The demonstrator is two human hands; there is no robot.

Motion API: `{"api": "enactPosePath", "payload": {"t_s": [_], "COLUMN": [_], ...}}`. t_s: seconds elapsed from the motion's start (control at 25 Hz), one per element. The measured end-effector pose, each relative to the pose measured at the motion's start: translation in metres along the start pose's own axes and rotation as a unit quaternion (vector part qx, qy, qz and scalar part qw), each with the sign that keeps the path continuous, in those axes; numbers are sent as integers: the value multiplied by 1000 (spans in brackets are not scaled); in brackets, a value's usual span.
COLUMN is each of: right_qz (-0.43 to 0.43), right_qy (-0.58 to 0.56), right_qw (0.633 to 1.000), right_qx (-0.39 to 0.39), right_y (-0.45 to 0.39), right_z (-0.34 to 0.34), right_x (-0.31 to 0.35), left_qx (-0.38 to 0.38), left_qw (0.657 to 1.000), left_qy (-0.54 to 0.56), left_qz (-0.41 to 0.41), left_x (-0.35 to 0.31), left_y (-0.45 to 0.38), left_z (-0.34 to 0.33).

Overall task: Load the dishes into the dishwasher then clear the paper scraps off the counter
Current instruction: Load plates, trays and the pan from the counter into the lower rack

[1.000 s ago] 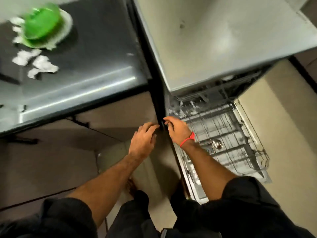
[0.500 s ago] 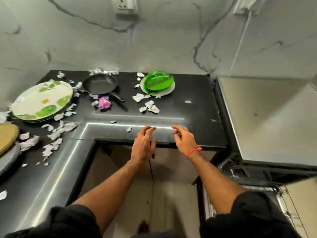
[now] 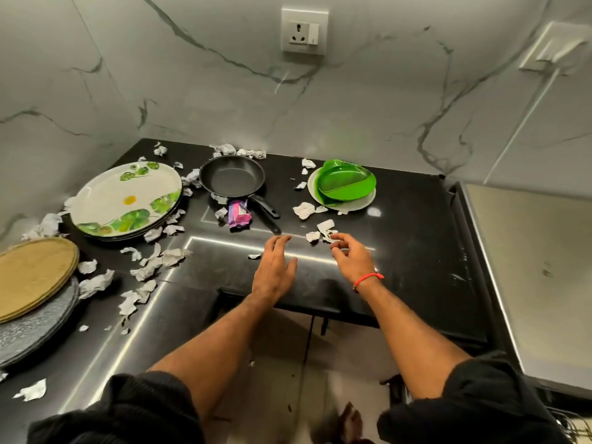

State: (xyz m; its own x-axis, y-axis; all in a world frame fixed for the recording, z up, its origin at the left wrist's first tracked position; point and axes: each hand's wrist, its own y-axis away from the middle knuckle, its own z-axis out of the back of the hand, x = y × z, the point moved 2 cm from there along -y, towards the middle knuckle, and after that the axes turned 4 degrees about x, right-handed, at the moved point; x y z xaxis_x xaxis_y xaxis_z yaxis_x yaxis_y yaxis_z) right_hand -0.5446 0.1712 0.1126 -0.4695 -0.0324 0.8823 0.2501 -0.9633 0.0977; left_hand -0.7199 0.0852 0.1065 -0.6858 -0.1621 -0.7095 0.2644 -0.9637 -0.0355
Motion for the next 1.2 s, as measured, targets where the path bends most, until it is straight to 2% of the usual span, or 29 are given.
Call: {"api": "enactPosePath", "payload": {"t_s": [0.12, 0.32, 0.52, 0.64, 0.8, 0.96, 1.08, 1.2], "right_qz": [3, -59, -183, -234, -242, -205, -174, -103], "right_qy": [-25, -52, -209, -280, -347, -384, -423, -470], "right_qw": [998, 983, 936, 909, 891, 892, 883, 873], "right_qx": [52, 166, 217, 204, 166, 123, 102, 76], "right_y": [-39, -125, -136, -139, -137, -99, -53, 0], "right_z": [-23, -90, -135, -146, -146, -117, -93, -75], "right_x": [5, 17, 58, 68, 72, 67, 55, 48], "left_qx": [-22, -91, -124, -101, -101, -93, -35, 0], "left_qw": [998, 985, 973, 972, 962, 930, 905, 913], "left_qy": [9, 62, 83, 96, 148, 280, 368, 372], "left_qz": [49, 132, 177, 187, 205, 218, 211, 169], "left_x": [15, 42, 48, 51, 54, 26, 1, -27], "left_y": [-18, -44, -47, -42, -47, -65, -74, -61], "left_z": [6, 30, 43, 44, 44, 58, 52, 31]}}
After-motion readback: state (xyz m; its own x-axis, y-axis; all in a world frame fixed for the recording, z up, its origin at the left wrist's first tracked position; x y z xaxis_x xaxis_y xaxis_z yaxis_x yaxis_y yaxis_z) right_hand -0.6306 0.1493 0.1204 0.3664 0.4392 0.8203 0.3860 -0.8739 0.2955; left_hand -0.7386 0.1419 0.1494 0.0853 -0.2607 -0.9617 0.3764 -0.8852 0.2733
